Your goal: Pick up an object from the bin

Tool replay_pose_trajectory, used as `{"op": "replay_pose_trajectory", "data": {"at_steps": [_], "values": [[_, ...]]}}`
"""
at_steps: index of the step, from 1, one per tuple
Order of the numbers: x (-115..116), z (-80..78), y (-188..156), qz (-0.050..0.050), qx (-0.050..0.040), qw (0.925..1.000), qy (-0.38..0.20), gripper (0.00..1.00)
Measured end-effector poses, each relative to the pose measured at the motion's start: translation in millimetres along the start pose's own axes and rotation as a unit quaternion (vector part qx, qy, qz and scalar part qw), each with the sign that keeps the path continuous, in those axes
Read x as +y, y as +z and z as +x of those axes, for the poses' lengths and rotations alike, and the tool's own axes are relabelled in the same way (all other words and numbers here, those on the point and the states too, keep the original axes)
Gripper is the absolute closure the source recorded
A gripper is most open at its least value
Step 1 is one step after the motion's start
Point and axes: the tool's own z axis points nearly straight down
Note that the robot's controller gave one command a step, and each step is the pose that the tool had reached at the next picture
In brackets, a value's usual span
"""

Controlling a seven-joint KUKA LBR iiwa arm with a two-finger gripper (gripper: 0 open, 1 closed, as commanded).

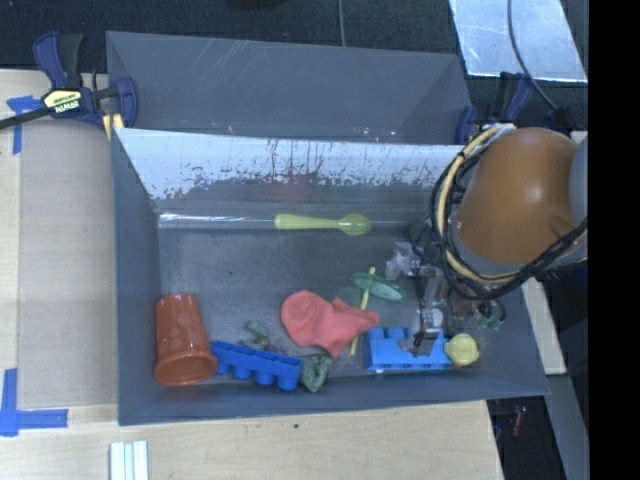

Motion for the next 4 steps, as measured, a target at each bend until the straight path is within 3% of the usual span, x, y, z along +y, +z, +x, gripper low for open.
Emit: {"op": "replay_pose_trajectory", "data": {"at_steps": [1, 2, 3, 4], "values": [[0, -1.5, -2, 0.0, -0.0026, 1.0, -0.001, 0.0], [70, -13.0, 66, 0.0, -0.0047, 0.9982, 0.06, 0.0], [75, -23.2, 91, 0.0, -0.0061, 0.9856, 0.169, 0.0], [83, -12.9, 101, -0.001, -0.0139, 0.9959, 0.09, 0.0]]}}
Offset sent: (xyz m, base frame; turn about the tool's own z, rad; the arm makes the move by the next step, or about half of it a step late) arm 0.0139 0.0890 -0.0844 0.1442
